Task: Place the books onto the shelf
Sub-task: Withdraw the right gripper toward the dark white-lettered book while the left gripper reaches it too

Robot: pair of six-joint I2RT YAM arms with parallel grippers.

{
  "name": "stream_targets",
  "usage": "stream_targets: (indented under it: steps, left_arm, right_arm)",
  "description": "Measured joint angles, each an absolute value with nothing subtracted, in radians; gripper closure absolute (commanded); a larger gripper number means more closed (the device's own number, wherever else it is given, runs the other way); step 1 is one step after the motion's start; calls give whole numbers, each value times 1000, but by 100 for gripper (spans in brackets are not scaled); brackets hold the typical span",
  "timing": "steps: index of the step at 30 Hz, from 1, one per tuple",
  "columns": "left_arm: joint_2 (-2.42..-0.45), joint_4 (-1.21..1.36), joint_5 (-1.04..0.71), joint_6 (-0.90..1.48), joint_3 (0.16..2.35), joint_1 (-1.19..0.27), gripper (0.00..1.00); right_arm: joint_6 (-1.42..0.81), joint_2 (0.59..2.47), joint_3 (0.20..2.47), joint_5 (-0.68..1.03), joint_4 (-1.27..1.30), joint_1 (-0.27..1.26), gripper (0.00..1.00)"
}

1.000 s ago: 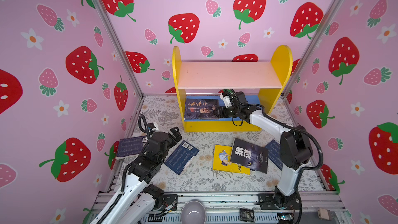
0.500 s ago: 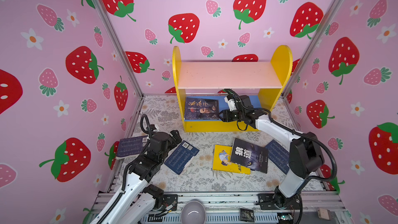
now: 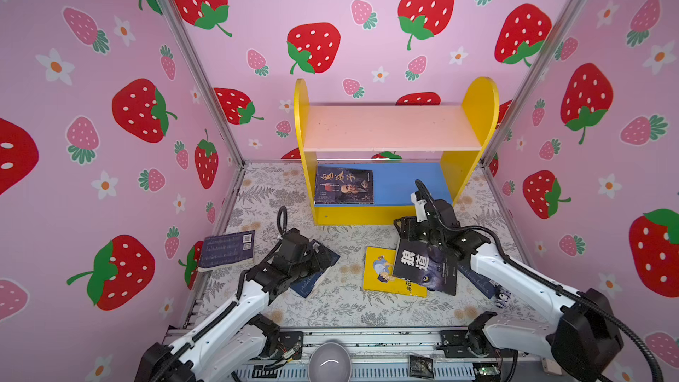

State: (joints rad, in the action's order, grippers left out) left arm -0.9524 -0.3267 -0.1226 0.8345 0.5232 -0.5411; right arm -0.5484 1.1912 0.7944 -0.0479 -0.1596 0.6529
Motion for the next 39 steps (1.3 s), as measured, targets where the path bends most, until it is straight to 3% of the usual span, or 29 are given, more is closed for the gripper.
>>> stream_targets:
  steps: [9,13,23,32,39]
  left_arm:
    - [-1372,-68,-275,700,761,-775,0]
    - [-1546,14,-336,674,851,-830,1]
    - [-1795,130,-515,690,975,-852,3]
    - [-1923,208,-661,739,1076,-850,7]
    - [-1956,266,-709,793,1086,-848,21]
  right_arm:
    - [-737,997,587,-211,-297,538,3]
    - [-779,898,537,-227,-345,496,1]
    - [-854,836,358,-94,-305,435,2]
    - [-912,820,233,23,-30,421,9]
    - [-930,830,195,94,80,421,12]
